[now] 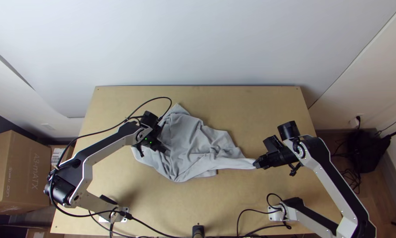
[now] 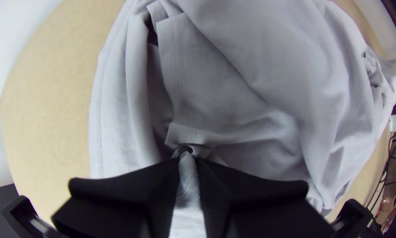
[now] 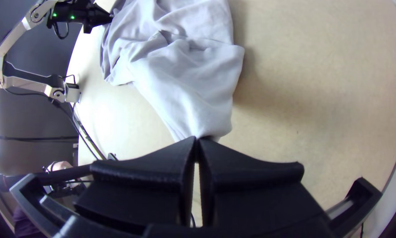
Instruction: Fold the t-shirt
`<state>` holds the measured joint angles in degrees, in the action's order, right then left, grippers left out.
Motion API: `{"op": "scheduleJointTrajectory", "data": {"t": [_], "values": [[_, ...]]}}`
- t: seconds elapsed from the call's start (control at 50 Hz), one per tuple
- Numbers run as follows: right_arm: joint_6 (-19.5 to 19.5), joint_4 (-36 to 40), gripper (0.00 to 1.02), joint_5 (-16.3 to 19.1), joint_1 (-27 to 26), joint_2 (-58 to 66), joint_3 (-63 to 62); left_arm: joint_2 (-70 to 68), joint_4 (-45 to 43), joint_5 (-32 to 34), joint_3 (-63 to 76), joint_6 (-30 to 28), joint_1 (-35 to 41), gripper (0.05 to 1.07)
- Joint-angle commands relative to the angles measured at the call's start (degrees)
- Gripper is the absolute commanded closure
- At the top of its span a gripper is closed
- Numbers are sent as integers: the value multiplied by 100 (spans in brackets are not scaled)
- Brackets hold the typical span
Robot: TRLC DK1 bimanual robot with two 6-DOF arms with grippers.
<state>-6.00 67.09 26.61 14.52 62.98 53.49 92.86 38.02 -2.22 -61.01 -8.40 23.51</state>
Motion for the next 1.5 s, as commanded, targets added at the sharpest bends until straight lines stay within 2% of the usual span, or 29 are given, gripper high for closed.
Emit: {"op": "scheduleJointTrajectory", "data": {"t": [0.0, 0.24, 0.52, 0.64, 0.82, 0.88, 0.96, 1.1, 1.18, 1.3, 1.48], "values": [[90, 67, 100, 37, 33, -137, -129, -110, -23, -33, 257, -82, -22, 104], [108, 67, 100, 28, -46, -181, -41, -857, 302, 90, -165, 234, -558, 104], [90, 67, 100, 28, -530, -163, 29, -1648, 716, 415, -763, 638, -1665, 104], [134, -21, 100, 37, -837, -5, 284, -1806, 768, 978, -912, 1016, -2298, 104], [908, -1040, 100, 28, -1329, 461, 794, -1815, 760, 1153, -1369, 1719, -2887, 104], [1286, -1400, 100, -16, -1435, 619, 996, -1815, 760, 1153, -1580, 1904, -2975, 104], [1716, -1849, 100, -288, -1426, 733, 1251, -1877, 768, 1153, -1888, 2115, -3054, 104], [2164, -2332, 100, -569, -1365, 1094, 2086, -1921, 777, 1153, -2433, 2308, -3071, 104], [2287, -2534, 100, -631, -1382, 1454, 2684, -1833, 698, 1127, -2749, 2352, -3098, 104], [2287, -2833, 100, -903, -1400, 1885, 3615, -1736, 522, 1022, -3268, 2396, -3124, 105], [2270, -3167, 100, -1114, -1444, 2306, 5145, -1587, -49, 354, -4076, 2370, -3124, 105]]}}
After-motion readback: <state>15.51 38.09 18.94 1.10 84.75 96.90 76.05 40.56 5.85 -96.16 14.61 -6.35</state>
